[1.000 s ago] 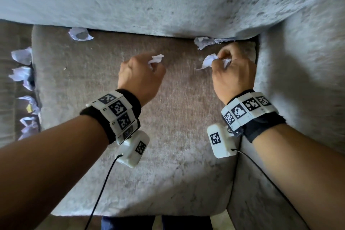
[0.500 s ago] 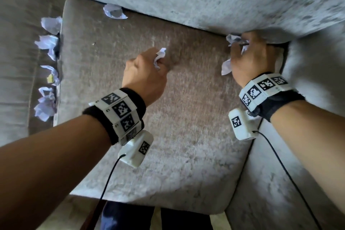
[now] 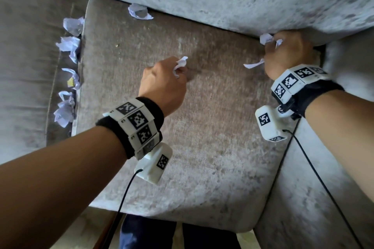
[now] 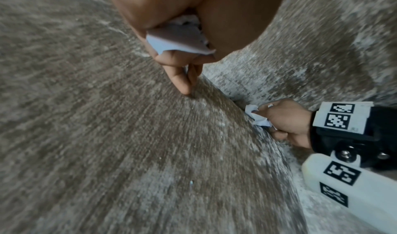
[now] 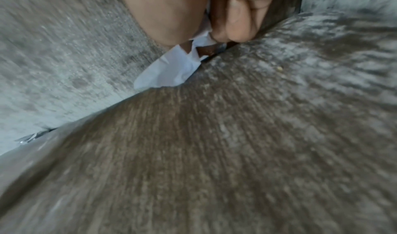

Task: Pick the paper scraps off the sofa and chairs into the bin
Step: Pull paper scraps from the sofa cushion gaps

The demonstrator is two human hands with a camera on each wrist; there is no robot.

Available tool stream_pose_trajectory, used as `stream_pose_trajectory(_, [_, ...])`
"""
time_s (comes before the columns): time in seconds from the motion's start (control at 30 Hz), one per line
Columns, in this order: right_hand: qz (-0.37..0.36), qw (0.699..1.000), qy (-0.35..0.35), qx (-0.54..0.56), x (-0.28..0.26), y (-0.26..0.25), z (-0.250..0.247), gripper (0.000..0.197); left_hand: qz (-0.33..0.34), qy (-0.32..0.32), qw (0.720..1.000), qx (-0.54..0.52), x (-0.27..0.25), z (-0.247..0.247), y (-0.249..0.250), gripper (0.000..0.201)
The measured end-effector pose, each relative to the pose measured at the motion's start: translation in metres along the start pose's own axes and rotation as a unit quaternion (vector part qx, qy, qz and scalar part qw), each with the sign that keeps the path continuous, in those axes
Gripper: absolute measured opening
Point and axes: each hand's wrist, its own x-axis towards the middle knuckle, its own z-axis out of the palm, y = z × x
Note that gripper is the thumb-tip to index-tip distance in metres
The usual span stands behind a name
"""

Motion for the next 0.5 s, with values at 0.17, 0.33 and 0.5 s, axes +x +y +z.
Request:
stream_pose_trajectory(0.17, [-0.014, 0.999, 0.017, 0.039, -0.012, -0.009, 0.011, 0.031, -0.001, -0.004, 1.0, 0.016, -0.005, -0.002, 0.001, 0.024])
stream_pose_trajectory(0.33, [-0.045, 0.997, -0.004, 0.055, -0.033, -0.023, 0.015, 0.047, 0.003, -0.004, 1.0, 0.004, -0.012, -0.01, 0.005, 0.026])
stream_pose_trajectory(0.5, [-0.079, 0.993, -0.005, 0.087, -0.057, -0.041, 0.008, 0.057, -0.011, 0.016, 0.999, -0.029, -0.021, -0.02, -0.001, 0.023])
